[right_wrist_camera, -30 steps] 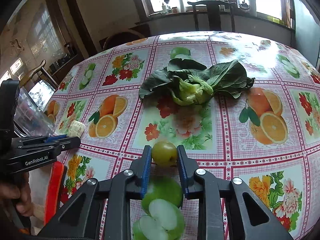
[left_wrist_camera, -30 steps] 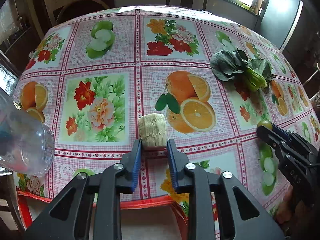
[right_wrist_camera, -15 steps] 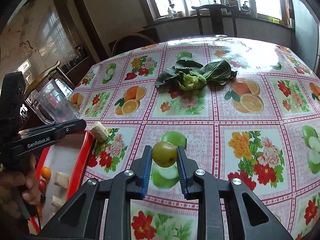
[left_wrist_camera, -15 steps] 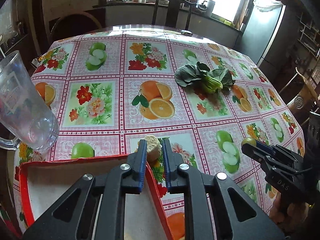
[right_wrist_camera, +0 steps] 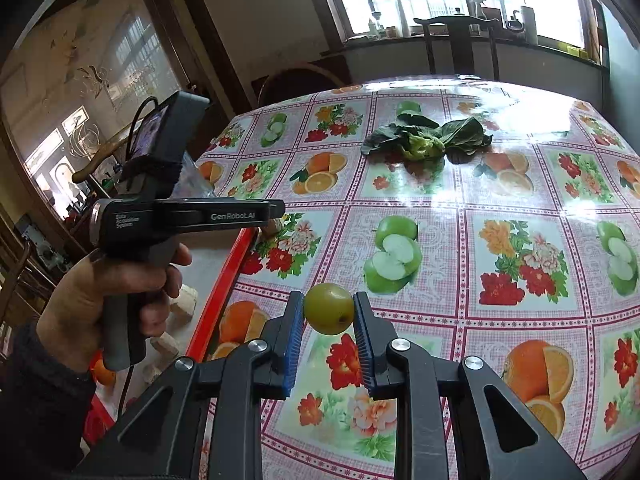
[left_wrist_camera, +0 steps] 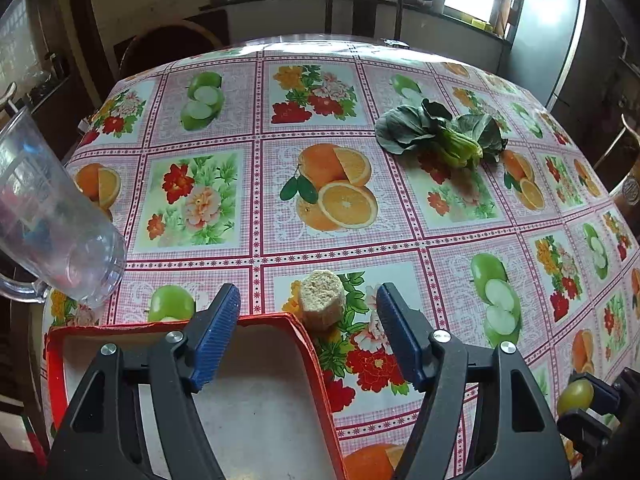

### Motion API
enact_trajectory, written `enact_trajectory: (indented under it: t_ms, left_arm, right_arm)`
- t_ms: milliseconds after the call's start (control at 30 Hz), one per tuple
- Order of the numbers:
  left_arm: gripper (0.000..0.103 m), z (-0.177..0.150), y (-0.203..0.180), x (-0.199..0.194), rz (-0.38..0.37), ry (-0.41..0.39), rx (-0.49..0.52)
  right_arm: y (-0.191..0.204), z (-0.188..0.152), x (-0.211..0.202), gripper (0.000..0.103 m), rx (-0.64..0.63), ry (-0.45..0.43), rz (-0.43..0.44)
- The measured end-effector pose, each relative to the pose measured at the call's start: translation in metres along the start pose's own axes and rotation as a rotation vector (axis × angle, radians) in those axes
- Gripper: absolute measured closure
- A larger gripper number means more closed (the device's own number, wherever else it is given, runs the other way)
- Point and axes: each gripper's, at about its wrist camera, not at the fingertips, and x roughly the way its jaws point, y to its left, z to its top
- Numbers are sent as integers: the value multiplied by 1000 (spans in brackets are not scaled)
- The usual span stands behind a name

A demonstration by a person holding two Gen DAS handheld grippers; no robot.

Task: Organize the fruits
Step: 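Carry the yellow-green fruit and beige piece into the tray and release both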

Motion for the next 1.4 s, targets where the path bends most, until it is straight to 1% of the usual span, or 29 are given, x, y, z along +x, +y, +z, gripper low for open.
enact_trajectory:
  t_ms: [33,67,100,133,167,200,267,333,400,600,867,1133,1400]
  left_arm:
    - [34,0,-3,3,18,-1,18]
    - [40,0,-7,6,38,1,36]
    - [50,0,-10,9,64,1,57]
    - [54,0,-11,11,89,1,74]
    - [62,0,-12,12,100,2,85]
    - [71,1,-11,12,97,1,90]
    - [78,2,-11,12,74,1,97]
    - [78,1,-12,9,66,-5,102]
    - [78,0,-15,2,49,-28,96]
    - [79,-7,-17,-31,-33,-89,63]
    - [79,-43,-19,-84,-109,-166,34]
    - [79,-88,-6,-128,-155,-218,-39]
    - [79,-124,9,-151,-143,-234,-109]
  right_arm:
    - [-1,-1,0,78,5,4,0]
    - [-1,-2,1,78,9,7,-1]
    - [-2,-3,1,78,13,9,-1]
    - [-3,-4,0,78,18,9,0]
    - [-4,-4,-1,78,22,8,2]
    - [-4,-5,-3,78,24,5,5]
    - [-4,-6,-6,78,30,-2,10]
    - [-5,-6,-11,78,36,-12,10]
    - [-5,-7,-16,78,43,-20,14]
    - [-2,-12,-29,78,49,-38,31]
    - [9,-25,-40,78,44,-40,55]
    - [28,-34,-53,78,12,-49,89]
    - [48,-44,-56,78,-13,-38,123]
